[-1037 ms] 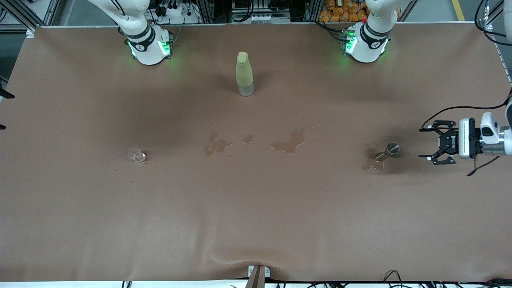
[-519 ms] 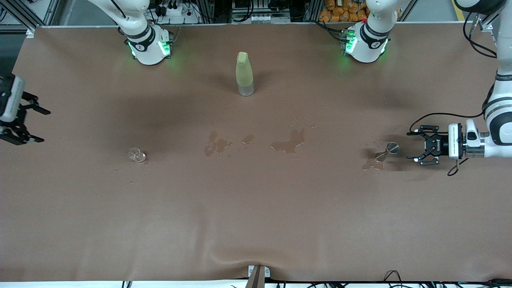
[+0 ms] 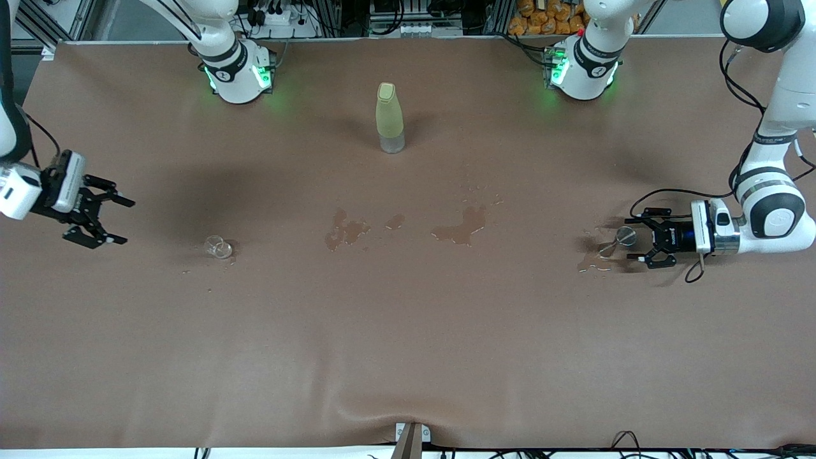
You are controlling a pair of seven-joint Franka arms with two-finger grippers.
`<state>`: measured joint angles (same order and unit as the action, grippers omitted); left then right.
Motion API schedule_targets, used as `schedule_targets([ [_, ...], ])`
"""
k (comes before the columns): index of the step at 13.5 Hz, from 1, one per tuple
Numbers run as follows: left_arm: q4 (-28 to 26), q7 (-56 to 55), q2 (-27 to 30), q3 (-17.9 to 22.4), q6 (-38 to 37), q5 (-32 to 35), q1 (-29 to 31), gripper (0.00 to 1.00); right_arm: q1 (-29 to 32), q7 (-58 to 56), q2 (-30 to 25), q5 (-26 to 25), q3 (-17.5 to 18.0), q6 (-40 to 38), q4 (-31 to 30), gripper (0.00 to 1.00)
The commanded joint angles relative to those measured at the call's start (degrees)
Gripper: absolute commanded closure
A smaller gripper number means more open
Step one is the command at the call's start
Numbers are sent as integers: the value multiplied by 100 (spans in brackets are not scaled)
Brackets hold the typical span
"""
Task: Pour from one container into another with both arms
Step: 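Lower the left gripper to the steel jigger while the right gripper reaches the beaker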
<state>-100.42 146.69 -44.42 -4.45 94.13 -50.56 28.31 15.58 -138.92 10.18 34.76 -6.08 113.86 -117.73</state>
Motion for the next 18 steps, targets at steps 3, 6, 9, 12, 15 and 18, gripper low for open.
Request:
schedule_targets([
  [3, 14, 324, -233, -29, -97, -480, -19, 4, 103, -1267, 799, 1101, -60, 5, -66, 0],
  [6, 14, 342, -374, -29, -97, -744, -36, 7, 112, -1856, 1248, 1664, -86, -30, -74, 0],
  [9, 14, 342, -401, -38, -97, -780, -36, 14, 191, -2296, 1591, 2104, -95, -170, -83, 0],
  [12, 23, 342, -401, -38, -97, -780, -28, 22, 314, -2666, 1933, 2535, -95, -443, -74, 0],
  [15, 23, 325, -401, -38, -97, -789, -10, 29, 393, -3148, 2242, 2922, -95, -619, -74, 0],
  [18, 23, 316, -401, -38, -97, -789, -10, 42, 455, -3430, 2593, 3168, -95, -873, -13, 0],
])
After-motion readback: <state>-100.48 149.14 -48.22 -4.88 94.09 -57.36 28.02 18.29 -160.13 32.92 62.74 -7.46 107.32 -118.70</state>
